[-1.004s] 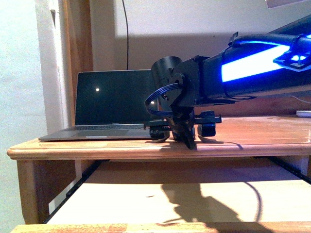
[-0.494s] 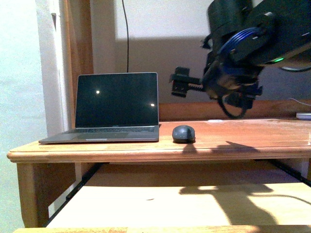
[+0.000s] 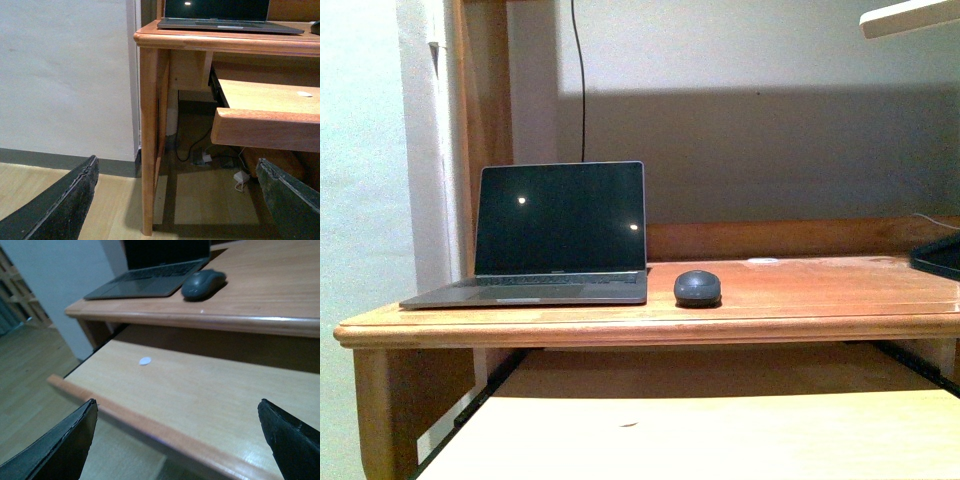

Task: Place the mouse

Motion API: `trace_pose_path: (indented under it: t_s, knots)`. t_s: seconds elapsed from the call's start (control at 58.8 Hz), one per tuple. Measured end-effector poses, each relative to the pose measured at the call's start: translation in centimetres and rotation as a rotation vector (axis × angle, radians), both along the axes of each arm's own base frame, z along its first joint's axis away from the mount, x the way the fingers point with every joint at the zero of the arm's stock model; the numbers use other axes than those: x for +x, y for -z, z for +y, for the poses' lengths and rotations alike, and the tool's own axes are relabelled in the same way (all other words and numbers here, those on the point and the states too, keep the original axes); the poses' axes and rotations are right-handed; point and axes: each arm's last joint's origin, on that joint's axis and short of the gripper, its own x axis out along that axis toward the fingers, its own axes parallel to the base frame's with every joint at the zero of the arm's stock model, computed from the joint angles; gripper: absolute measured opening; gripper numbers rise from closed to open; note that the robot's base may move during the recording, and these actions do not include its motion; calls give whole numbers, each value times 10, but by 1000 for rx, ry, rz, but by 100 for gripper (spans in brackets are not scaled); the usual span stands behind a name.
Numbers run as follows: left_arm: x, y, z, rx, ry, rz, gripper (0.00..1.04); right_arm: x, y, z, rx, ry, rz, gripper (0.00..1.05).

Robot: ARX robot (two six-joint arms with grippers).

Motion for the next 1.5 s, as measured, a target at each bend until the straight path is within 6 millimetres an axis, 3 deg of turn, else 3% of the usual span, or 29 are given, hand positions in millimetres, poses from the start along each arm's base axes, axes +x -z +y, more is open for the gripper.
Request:
trace_pose_path:
  t_s: [0.238, 0.442, 0.834, 1.106, 1.498]
  knots:
    - [0, 0, 0, 0, 0, 0, 97, -21, 40, -8, -68, -102, 77, 97]
    - [0, 0, 0, 0, 0, 0, 97, -17, 66, 19, -168, -95, 85, 97]
    - [0, 0, 0, 0, 0, 0, 97, -1, 86, 67, -240, -117, 105, 97]
    - [0, 0, 0, 0, 0, 0, 97, 30, 90, 95, -271, -13, 123, 97]
    - [0, 0, 0, 0, 0, 0, 97, 110, 92, 122, -290, 424, 200, 97]
